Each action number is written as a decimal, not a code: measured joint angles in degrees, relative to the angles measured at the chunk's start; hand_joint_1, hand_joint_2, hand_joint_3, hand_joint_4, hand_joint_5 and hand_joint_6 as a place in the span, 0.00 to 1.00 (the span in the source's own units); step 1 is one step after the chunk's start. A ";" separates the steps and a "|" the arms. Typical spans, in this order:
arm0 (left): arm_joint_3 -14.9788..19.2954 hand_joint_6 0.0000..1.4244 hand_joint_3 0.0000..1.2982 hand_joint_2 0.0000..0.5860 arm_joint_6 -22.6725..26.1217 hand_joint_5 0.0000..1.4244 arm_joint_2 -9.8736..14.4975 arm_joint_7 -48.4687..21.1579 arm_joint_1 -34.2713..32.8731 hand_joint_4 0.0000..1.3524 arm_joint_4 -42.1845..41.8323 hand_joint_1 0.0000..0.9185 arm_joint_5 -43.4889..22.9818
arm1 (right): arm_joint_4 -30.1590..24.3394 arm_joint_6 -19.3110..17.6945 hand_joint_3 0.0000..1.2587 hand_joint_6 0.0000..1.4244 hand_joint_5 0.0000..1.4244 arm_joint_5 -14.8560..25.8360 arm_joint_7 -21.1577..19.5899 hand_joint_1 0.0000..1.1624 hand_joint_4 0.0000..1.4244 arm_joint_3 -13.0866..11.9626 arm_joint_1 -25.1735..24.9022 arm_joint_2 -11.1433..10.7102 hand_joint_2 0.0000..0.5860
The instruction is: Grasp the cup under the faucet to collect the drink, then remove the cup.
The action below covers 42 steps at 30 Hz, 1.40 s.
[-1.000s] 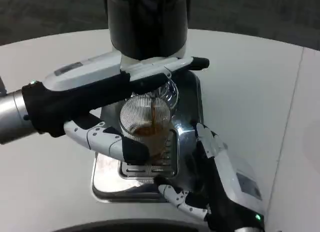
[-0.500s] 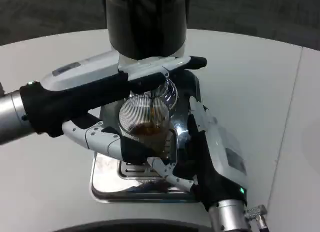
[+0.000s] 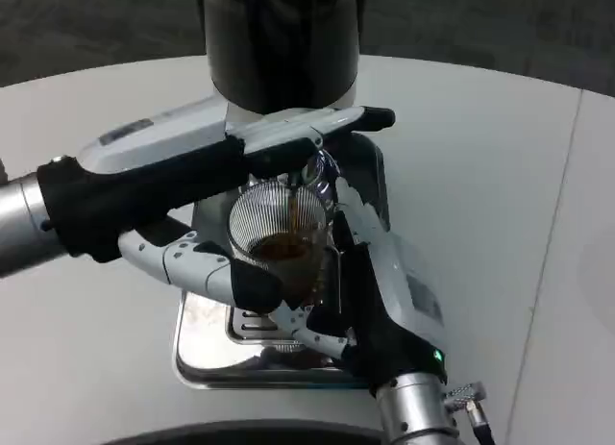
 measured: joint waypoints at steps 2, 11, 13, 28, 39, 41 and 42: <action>0.00 0.00 0.00 0.13 0.00 0.01 0.00 0.04 0.00 0.00 0.02 0.00 0.01 | 0.82 -0.15 0.00 0.04 0.00 0.83 -0.26 0.55 0.00 -0.18 -0.21 0.06 0.40; 0.00 0.00 0.00 0.13 -0.01 0.01 0.01 0.16 -0.01 0.00 0.50 0.00 0.03 | 3.62 -1.85 0.00 0.06 0.01 3.94 -1.60 0.55 0.03 -0.99 -2.37 0.58 0.40; 0.00 0.00 0.00 0.13 -0.01 0.01 0.01 0.19 -0.04 0.00 0.58 0.00 0.04 | 4.21 -2.03 0.00 0.06 0.02 4.56 -1.73 0.55 0.04 -1.04 -2.67 0.67 0.40; -0.03 0.00 0.00 0.13 -0.01 0.01 0.01 0.67 -0.25 0.00 1.19 0.00 0.07 | 7.13 -3.57 0.00 0.09 0.04 7.70 -2.22 0.57 0.06 -1.14 -3.89 1.06 0.39; 1.24 0.00 0.00 0.17 -0.02 0.01 -1.33 3.51 0.04 0.00 2.86 0.00 -1.74 | 8.00 -4.28 0.01 0.10 0.05 8.62 -2.19 0.57 0.07 -1.27 -4.65 1.38 0.39; 1.75 0.00 0.00 0.17 -0.04 0.01 -1.83 4.13 0.11 0.00 3.13 0.00 -2.04 | 8.07 -4.39 0.01 0.10 0.05 8.74 -2.19 0.57 0.07 -1.33 -4.72 1.41 0.39; 2.22 0.00 0.00 0.17 -0.04 0.01 -2.19 4.25 0.19 0.00 3.17 0.00 -2.39 | 8.19 -4.58 0.01 0.10 0.05 8.81 -2.19 0.57 0.08 -1.35 -4.75 1.43 0.39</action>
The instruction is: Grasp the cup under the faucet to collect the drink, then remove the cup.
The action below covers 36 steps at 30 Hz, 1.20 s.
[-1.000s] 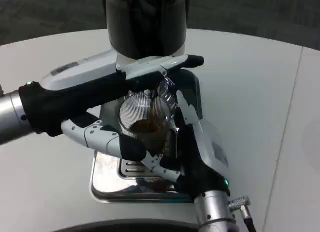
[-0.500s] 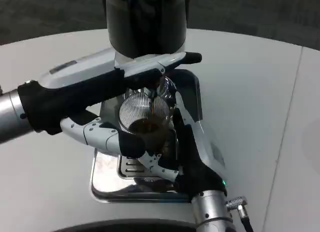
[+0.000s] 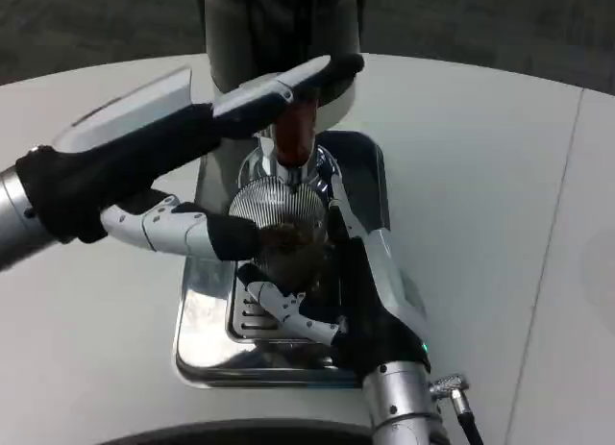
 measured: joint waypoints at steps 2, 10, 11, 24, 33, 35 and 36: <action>0.82 0.00 0.00 0.17 -0.03 0.01 -0.56 0.45 0.15 0.00 0.04 0.00 -1.14 | 0.28 -0.40 0.01 0.10 0.05 0.14 0.00 0.57 0.08 -0.02 -0.05 0.02 0.39; 4.89 0.00 0.00 0.19 -0.29 0.01 -2.33 3.05 2.84 0.00 0.01 0.00 -3.98 | 2.10 -2.05 0.02 0.11 0.06 1.15 1.17 0.58 0.09 -0.27 -1.44 0.15 0.38; 5.30 0.00 0.00 0.19 -0.27 0.01 -2.33 3.37 3.20 0.00 -0.01 0.00 -4.18 | 2.43 -2.33 0.02 0.11 0.06 1.28 1.33 0.59 0.10 -0.36 -1.63 0.15 0.37; 7.57 0.00 0.00 0.20 0.82 0.01 -2.15 5.08 5.94 0.00 -1.29 0.00 -4.51 | 8.27 -9.22 0.35 0.45 0.38 3.87 -1.48 0.85 0.43 -3.45 -3.93 1.67 0.36; 7.66 0.00 0.00 0.21 1.83 0.01 -1.91 5.51 7.35 0.00 -2.35 0.00 -4.19 | 8.53 -10.06 0.45 0.71 0.55 3.20 -5.49 0.97 0.52 -4.15 -3.91 1.69 0.30; 7.67 0.00 0.00 0.21 2.12 0.01 -1.84 5.56 7.70 0.00 -2.53 0.00 -4.19 | 8.46 -10.06 0.47 0.75 0.57 2.90 -6.01 0.97 0.53 -4.14 -3.86 1.70 0.27; 7.67 0.00 0.00 0.21 2.35 0.01 -1.83 5.66 7.91 0.00 -2.67 0.00 -4.18 | 8.40 -10.06 0.47 0.76 0.57 2.82 -6.32 0.97 0.54 -4.13 -3.78 1.70 0.26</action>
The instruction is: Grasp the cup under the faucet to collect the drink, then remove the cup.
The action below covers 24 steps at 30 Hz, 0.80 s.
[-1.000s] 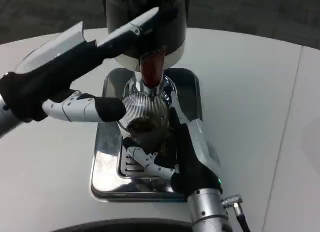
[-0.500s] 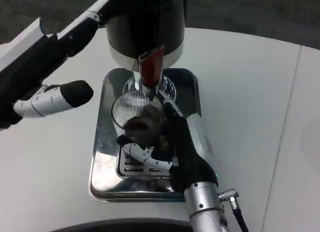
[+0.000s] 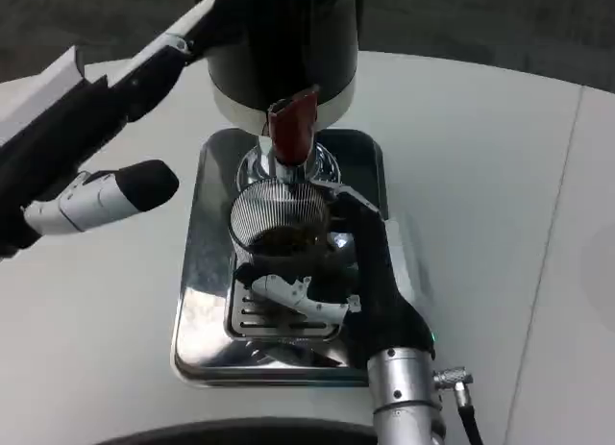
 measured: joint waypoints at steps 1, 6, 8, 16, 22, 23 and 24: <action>0.00 0.00 0.00 0.21 0.08 0.01 0.00 0.08 0.12 0.00 -0.12 0.00 0.00 | -0.05 0.00 0.47 0.77 0.58 -0.05 -0.14 0.97 0.54 0.00 0.02 0.00 0.26; 0.43 0.00 0.00 0.21 0.94 0.01 0.03 0.65 1.78 0.00 -1.74 0.00 0.01 | -1.05 0.02 0.50 0.82 0.62 0.04 -0.10 0.98 0.58 0.18 0.74 0.03 0.22; 0.95 0.00 0.00 0.21 1.26 0.01 0.11 0.92 2.61 0.00 -2.33 0.00 0.07 | -2.78 0.13 0.51 0.84 0.63 0.09 0.62 0.97 0.58 0.33 1.38 -0.21 0.22; 2.94 0.00 0.00 0.21 1.84 0.01 0.61 2.72 6.80 0.00 -3.84 0.00 0.60 | -9.61 0.98 0.51 0.87 0.64 0.65 5.58 0.97 0.61 1.83 5.26 -1.83 0.20; 4.11 0.00 0.00 0.21 2.22 0.00 0.76 4.12 8.75 0.00 -5.40 0.00 1.03 | -13.13 2.79 0.52 0.88 0.64 0.84 8.63 0.97 0.61 3.15 7.97 -2.71 0.19; 4.14 0.00 0.00 0.21 2.22 0.00 0.77 4.37 8.92 0.00 -5.72 0.00 1.34 | -13.63 2.97 0.52 0.88 0.64 0.85 8.98 0.97 0.61 3.41 8.30 -2.80 0.19; 4.33 0.00 0.00 0.21 2.19 0.00 0.85 4.78 9.43 0.00 -6.28 0.00 2.45 | -14.25 3.19 0.52 0.88 0.64 0.82 9.44 0.97 0.61 3.91 8.74 -2.91 0.19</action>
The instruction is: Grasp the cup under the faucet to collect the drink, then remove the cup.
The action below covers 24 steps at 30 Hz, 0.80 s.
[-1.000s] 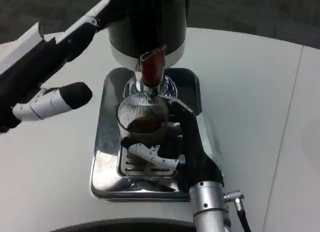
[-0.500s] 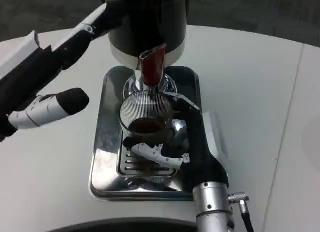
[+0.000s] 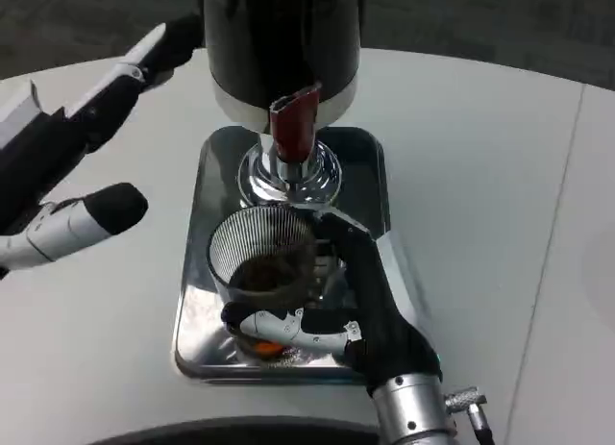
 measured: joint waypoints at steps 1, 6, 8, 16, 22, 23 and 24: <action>0.01 0.00 0.00 0.21 -0.03 0.00 0.09 0.05 0.50 0.00 -0.29 0.00 0.49 | -0.26 0.15 0.52 0.88 0.64 -0.01 0.12 0.97 0.61 0.33 0.27 -0.06 0.19; 1.00 0.00 0.00 0.21 -0.67 0.00 0.88 1.08 3.38 0.00 -1.35 0.00 2.80 | -3.49 0.84 0.52 0.89 0.64 -0.30 1.02 0.97 0.61 1.29 3.16 -0.49 0.20; 2.04 0.00 0.00 0.21 -0.96 0.00 1.12 1.84 4.31 0.00 -1.33 0.00 3.65 | -4.73 1.66 0.52 0.89 0.64 -0.38 1.23 0.97 0.61 1.28 3.92 -0.61 0.21; 4.59 0.00 0.00 0.21 -2.77 0.00 3.52 4.69 7.94 0.00 0.07 0.00 9.04 | -10.03 3.42 0.52 0.89 0.64 -1.24 2.05 0.97 0.61 1.22 6.20 -1.26 0.22; 6.18 0.00 0.00 0.21 -4.34 0.00 5.53 8.19 9.91 0.00 1.03 0.00 14.91 | -11.77 3.90 0.53 0.89 0.64 -3.00 2.33 0.98 0.61 1.24 6.74 -1.41 0.22; 6.52 0.00 0.00 0.19 -4.45 0.00 6.00 8.85 10.28 0.00 1.09 0.00 16.21 | -12.24 4.18 0.53 0.90 0.64 -3.07 2.49 0.98 0.61 1.23 6.89 -1.45 0.22; 6.81 0.00 0.00 0.19 -4.63 0.00 6.54 9.74 10.82 0.00 1.19 0.00 17.69 | -12.97 4.44 0.53 0.90 0.64 -3.21 2.83 0.98 0.61 1.21 7.17 -1.51 0.22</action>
